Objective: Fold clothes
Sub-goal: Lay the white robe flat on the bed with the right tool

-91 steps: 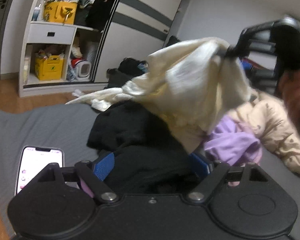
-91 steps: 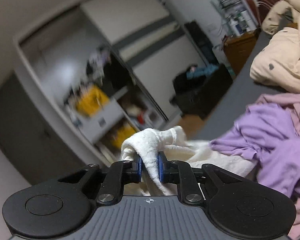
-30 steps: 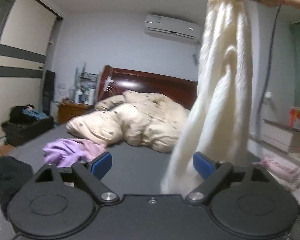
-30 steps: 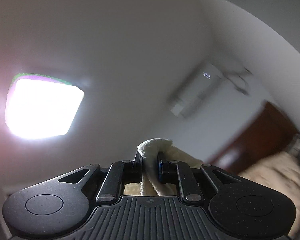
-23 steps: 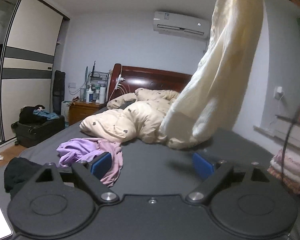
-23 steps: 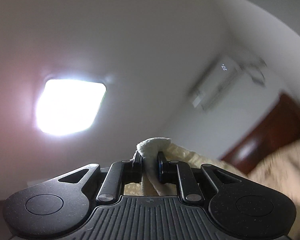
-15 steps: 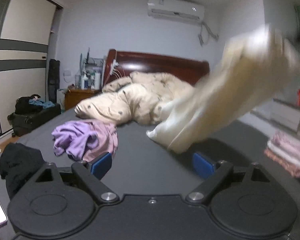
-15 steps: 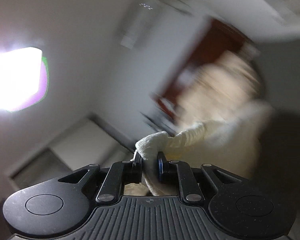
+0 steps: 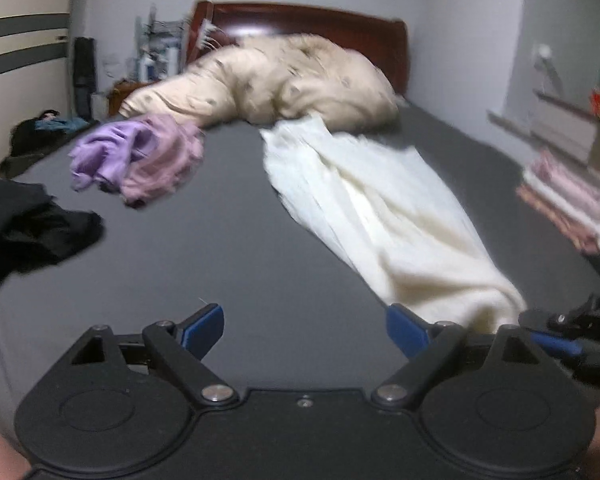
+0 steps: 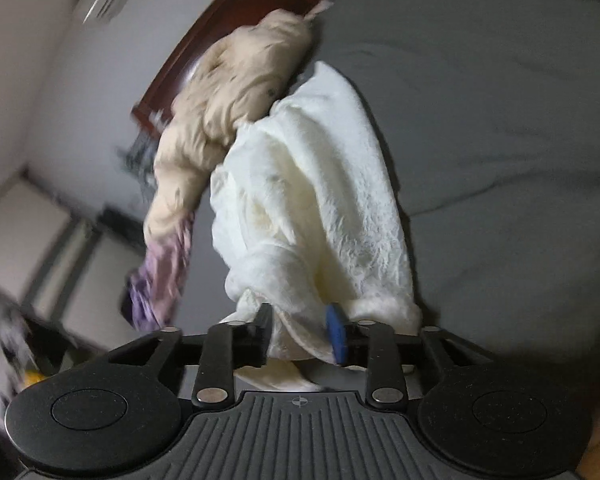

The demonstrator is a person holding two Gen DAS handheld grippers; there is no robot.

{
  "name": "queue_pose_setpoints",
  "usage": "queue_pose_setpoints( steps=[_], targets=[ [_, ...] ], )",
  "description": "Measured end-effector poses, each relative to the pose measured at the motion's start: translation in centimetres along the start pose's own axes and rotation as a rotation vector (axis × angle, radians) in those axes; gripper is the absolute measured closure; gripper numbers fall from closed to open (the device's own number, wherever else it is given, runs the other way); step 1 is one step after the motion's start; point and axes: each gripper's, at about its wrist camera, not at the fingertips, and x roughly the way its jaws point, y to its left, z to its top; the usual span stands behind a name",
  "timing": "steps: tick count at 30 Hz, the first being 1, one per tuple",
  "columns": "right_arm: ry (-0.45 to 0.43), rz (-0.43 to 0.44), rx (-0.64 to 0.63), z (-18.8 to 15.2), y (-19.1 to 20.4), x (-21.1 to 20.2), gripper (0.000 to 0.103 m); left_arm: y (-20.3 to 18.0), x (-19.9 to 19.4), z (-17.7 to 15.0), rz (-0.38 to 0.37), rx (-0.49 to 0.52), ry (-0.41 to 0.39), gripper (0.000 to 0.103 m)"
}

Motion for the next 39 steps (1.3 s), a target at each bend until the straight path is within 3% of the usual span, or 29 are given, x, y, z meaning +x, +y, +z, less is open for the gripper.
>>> queue_pose_setpoints(
  steps=[2,3,7,10,13,16,18,19,20,24,26,27,28,29,32,39],
  targets=[
    [-0.023,-0.022,-0.105,-2.6,0.3,-2.5,0.035,-1.1,0.7,-0.3,-0.02,0.033,0.013,0.015],
    [-0.049,-0.032,-0.161,-3.6,0.8,-3.3,0.032,-1.8,1.0,-0.5,-0.029,0.052,0.014,0.014],
    [-0.087,-0.093,-0.55,-4.7,4.5,-4.7,0.032,-4.4,2.2,-0.9,-0.034,0.142,-0.016,0.015],
    [-0.088,-0.09,-0.747,-4.4,6.5,-2.9,0.032,-5.9,3.1,-1.5,-0.044,0.201,-0.024,0.021],
    [0.002,-0.119,-0.859,-4.2,7.6,0.7,0.033,-6.7,3.8,-2.5,-0.05,0.233,-0.017,0.029],
    [0.083,-0.121,-0.886,-4.2,7.5,3.9,0.033,-7.4,4.5,-3.5,-0.05,0.255,-0.005,0.038],
    [0.114,-0.134,-0.882,-4.1,7.2,5.2,0.038,-7.5,5.1,-3.7,-0.044,0.247,0.006,0.048],
    [0.125,-0.142,-0.882,-4.3,7.1,5.6,0.046,-7.5,5.3,-3.6,-0.043,0.236,0.012,0.051],
    [0.126,-0.151,-0.877,-4.3,6.9,6.3,0.054,-7.5,5.5,-3.6,-0.041,0.225,0.017,0.058],
    [0.075,-0.145,-0.772,-3.3,6.0,6.2,0.063,-6.9,6.0,-2.8,-0.033,0.177,0.027,0.086],
    [0.046,-0.132,-0.663,-2.1,5.1,5.9,0.075,-6.4,6.3,-2.4,-0.023,0.144,0.035,0.095],
    [0.04,-0.121,-0.588,-1.5,4.4,5.8,0.078,-6.1,6.3,-2.2,-0.02,0.121,0.033,0.096],
    [0.032,-0.122,-0.512,-1.0,3.5,5.7,0.091,-5.8,6.3,-1.9,-0.016,0.097,0.03,0.098],
    [0.018,-0.108,-0.424,-0.4,2.6,5.2,0.092,-5.5,6.2,-1.6,-0.013,0.073,0.027,0.1],
    [-0.025,-0.059,-0.183,1.3,0.1,3.6,0.092,-4.2,5.8,-0.8,0.038,0.021,0.001,0.1],
    [-0.199,-0.002,0.12,3.9,-4.2,-1.5,0.095,0.6,3.8,1.4,0.147,-0.126,-0.079,0.1]
  ],
)
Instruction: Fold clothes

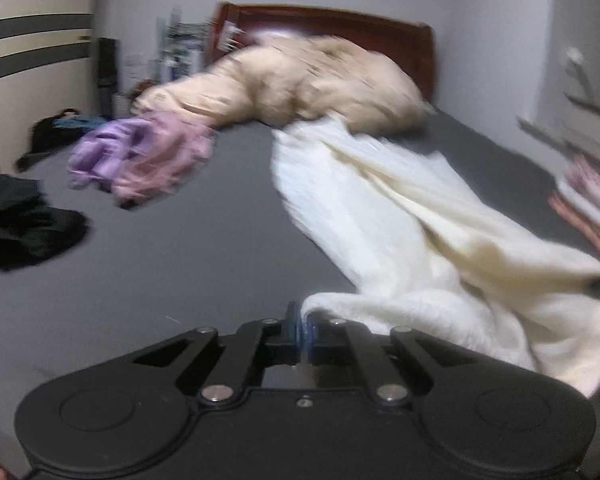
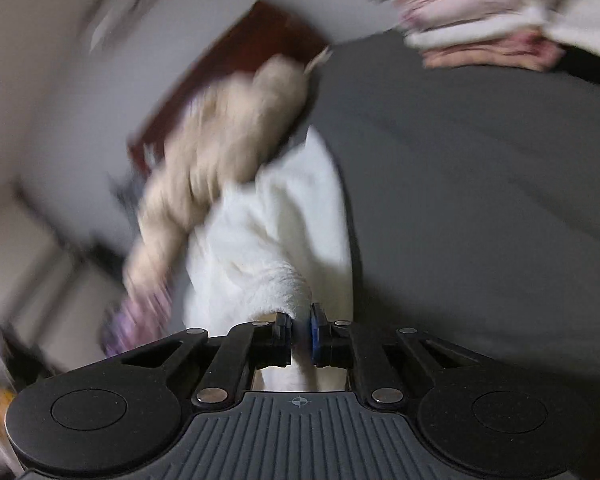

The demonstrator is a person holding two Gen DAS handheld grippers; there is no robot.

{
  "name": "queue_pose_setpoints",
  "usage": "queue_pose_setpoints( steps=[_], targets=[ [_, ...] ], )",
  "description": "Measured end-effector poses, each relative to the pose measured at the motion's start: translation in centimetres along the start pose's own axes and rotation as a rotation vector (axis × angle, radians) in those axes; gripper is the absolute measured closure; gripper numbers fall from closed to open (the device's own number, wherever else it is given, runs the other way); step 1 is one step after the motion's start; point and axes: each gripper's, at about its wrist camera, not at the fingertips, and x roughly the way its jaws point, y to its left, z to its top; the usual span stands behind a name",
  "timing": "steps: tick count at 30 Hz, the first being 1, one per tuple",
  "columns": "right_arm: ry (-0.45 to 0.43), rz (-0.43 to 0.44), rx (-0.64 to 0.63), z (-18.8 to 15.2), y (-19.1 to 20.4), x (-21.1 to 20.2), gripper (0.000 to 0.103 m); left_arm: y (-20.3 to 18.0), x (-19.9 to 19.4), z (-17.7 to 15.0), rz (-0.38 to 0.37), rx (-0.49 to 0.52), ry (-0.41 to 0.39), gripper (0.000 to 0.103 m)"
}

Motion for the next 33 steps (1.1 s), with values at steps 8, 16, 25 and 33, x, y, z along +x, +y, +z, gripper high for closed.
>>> queue_pose_setpoints(
  steps=[8,16,25,33],
  targets=[
    [-0.053,-0.086,0.094,-1.7,-0.8,-4.4,0.095,0.9,-6.7,1.9,-0.105,0.127,-0.146,0.1],
    [0.061,-0.152,-0.036,-2.4,-1.3,-5.1,0.093,-2.0,-5.2,-2.0,-0.137,0.2,-0.022,0.099],
    [0.087,0.023,-0.126,-3.8,1.3,-4.1,0.031,1.5,-3.9,-1.7,-0.156,0.034,0.074,0.055],
    [-0.029,0.174,-0.121,-5.1,1.3,-3.4,0.016,3.4,-1.0,-1.1,-0.102,-0.04,0.176,0.042]
  ],
)
